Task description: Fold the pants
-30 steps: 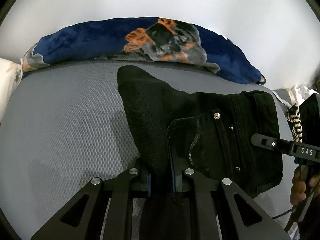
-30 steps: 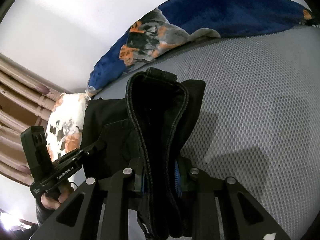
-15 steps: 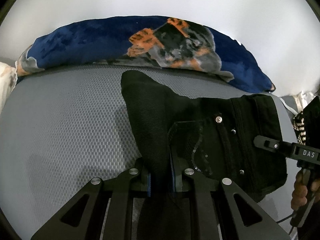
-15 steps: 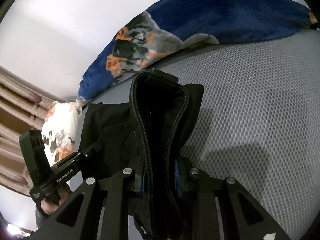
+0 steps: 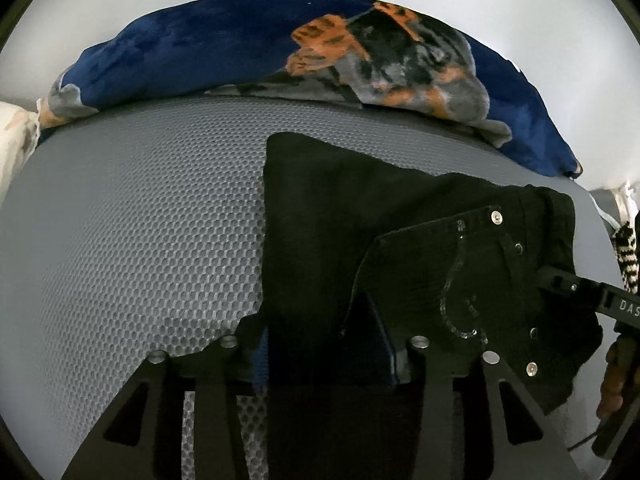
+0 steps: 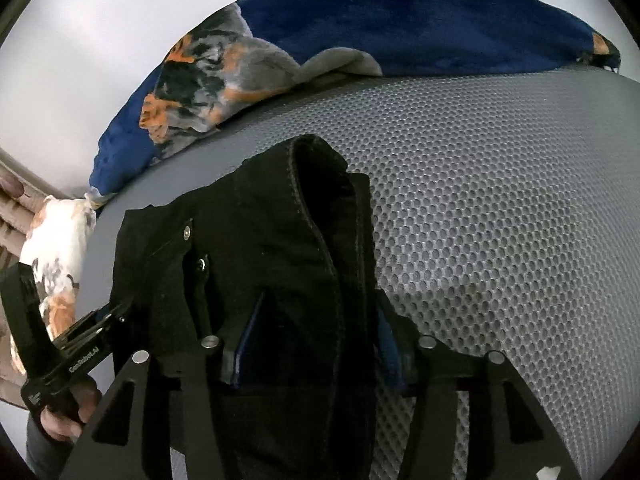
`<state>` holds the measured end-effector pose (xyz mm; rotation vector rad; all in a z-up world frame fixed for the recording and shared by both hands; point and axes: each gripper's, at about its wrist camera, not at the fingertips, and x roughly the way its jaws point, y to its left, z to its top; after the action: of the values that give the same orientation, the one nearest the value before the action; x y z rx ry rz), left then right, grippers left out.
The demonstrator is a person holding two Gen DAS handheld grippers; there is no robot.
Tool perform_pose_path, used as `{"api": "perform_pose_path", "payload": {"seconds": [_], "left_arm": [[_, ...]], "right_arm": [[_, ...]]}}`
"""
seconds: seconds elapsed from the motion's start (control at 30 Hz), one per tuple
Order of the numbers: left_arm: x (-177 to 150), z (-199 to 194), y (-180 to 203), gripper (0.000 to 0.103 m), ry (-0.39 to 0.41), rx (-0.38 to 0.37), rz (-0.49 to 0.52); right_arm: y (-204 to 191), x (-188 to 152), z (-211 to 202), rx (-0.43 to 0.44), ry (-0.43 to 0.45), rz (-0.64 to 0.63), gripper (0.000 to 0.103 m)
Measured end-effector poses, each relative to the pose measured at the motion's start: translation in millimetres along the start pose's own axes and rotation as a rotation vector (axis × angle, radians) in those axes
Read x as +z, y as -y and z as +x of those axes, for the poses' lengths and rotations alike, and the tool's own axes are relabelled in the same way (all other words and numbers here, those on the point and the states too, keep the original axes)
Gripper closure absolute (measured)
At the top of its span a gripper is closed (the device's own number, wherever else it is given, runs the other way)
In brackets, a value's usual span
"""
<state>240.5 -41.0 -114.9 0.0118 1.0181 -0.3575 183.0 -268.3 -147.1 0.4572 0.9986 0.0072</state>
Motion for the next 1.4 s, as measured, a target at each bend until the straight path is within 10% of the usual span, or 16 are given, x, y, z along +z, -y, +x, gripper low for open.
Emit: {"api": "perform_pose_path", "payload": {"seconds": [0.57,1.4], "left_arm": [[-61.5,-46.7,-7.0,0.045,-0.003,0.073,-0.03],[-153.0,-141.1,19.7,0.042,0.094,0.216,-0.053]], "right_arm": [[3.1,-69.3,-63.7,-0.041,0.086,0.033,0.038],[-83.4,-165.6,-126.1,-0.153,0.243,-0.259,0.02]]}}
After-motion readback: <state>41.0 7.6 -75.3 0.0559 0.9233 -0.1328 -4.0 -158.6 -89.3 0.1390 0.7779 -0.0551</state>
